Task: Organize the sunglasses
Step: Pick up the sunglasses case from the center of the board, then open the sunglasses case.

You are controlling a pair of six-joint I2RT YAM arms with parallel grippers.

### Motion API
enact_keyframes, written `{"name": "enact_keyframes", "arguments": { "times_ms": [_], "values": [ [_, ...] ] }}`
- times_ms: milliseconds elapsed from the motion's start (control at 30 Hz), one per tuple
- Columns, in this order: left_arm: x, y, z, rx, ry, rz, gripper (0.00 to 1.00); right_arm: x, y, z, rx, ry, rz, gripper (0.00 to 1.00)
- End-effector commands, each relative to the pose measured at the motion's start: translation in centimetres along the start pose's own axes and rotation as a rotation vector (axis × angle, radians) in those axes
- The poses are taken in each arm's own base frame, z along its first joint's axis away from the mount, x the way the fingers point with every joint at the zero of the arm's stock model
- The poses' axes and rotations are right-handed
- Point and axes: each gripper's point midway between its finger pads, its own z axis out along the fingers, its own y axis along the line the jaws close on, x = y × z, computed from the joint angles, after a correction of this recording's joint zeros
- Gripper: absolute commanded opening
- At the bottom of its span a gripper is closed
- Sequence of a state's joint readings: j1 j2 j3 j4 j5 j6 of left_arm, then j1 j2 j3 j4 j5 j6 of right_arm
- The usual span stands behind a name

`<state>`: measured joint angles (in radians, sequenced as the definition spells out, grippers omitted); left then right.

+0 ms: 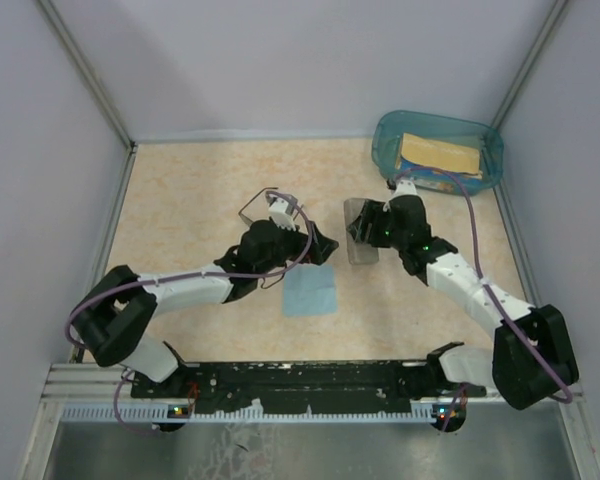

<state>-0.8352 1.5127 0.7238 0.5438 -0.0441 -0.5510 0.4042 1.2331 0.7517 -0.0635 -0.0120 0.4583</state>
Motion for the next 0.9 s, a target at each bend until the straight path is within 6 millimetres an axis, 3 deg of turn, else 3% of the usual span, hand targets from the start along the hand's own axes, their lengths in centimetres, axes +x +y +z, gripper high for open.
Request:
{"name": "enact_keyframes", "arguments": {
  "times_ms": [0, 867],
  "values": [
    [-1.8, -2.1, 1.2, 0.068, -0.052, -0.026, 0.99, -3.5, 3.3, -1.6, -0.14, -0.138, 0.044, 0.0],
    [-0.6, -2.4, 3.5, 0.05, -0.04, -0.039, 0.99, -4.0, 5.5, -4.1, -0.274, -0.184, 0.116, 0.0]
  ]
}}
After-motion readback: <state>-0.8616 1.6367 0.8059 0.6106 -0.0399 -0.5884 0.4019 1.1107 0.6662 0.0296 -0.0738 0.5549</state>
